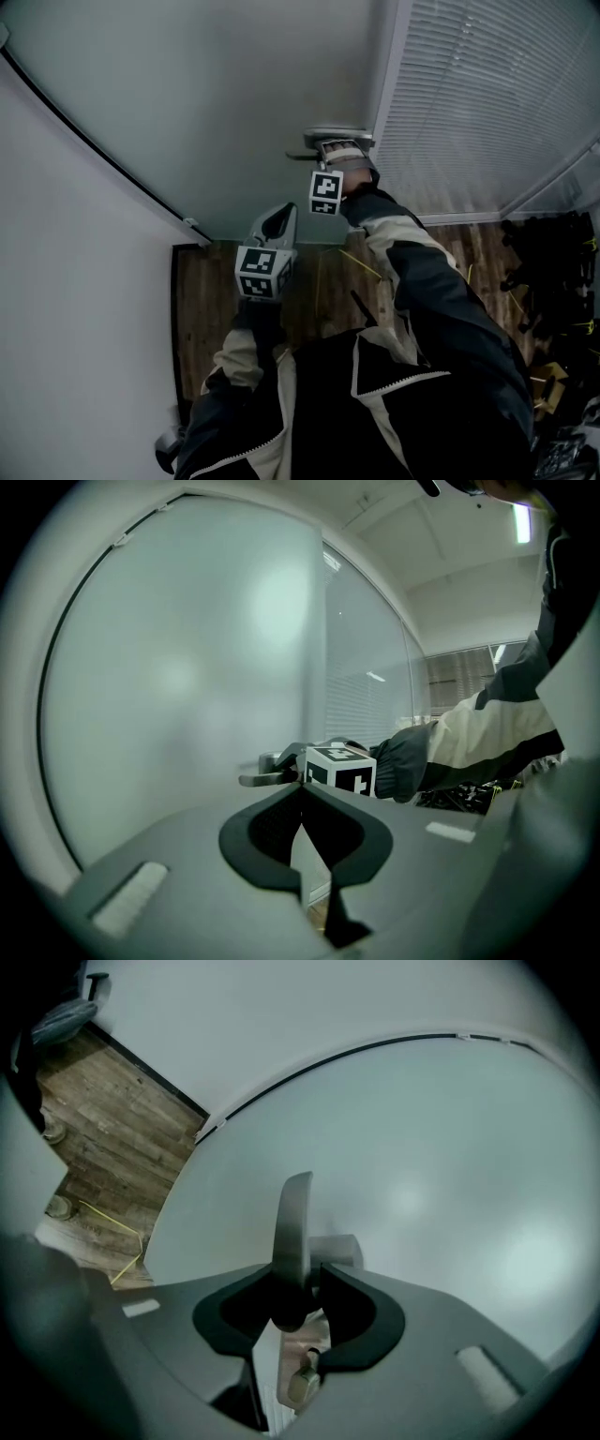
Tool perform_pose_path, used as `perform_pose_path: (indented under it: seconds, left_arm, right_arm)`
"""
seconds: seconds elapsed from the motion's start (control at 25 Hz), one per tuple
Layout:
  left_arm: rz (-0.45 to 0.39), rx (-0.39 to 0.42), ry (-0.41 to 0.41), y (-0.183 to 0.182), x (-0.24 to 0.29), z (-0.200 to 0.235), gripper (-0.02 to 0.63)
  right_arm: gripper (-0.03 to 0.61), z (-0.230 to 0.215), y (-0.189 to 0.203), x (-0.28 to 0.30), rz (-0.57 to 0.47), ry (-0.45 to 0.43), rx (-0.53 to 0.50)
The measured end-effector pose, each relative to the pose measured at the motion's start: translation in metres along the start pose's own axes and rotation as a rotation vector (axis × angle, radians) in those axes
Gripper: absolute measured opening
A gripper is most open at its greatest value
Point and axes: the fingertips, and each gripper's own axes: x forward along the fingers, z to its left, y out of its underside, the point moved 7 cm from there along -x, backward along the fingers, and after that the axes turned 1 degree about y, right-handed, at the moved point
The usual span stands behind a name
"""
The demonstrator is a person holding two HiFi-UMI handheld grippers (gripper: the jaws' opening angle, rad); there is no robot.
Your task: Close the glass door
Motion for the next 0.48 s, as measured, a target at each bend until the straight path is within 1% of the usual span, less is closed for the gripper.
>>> perform_pose_path:
  seconds: [0.08, 0.24, 0.48]
  left_arm:
    - [-0.003, -0.012, -0.008, 0.0, 0.005, 0.001, 0.0]
    - [-0.006, 0.009, -0.019, -0.002, 0.008, 0.001, 0.0]
    - [0.016, 0.003, -0.049, 0.001, 0.012, 0.01, 0.0]
  right_arm:
    - [0.137, -0.004, 0.006, 0.015, 0.011, 0.001, 0.003]
    - [0.132, -0.012, 0.011, 0.038, 0.028, 0.0, 0.009]
    - [0.13, -0.028, 0.018, 0.065, 0.036, -0.008, -0.004]
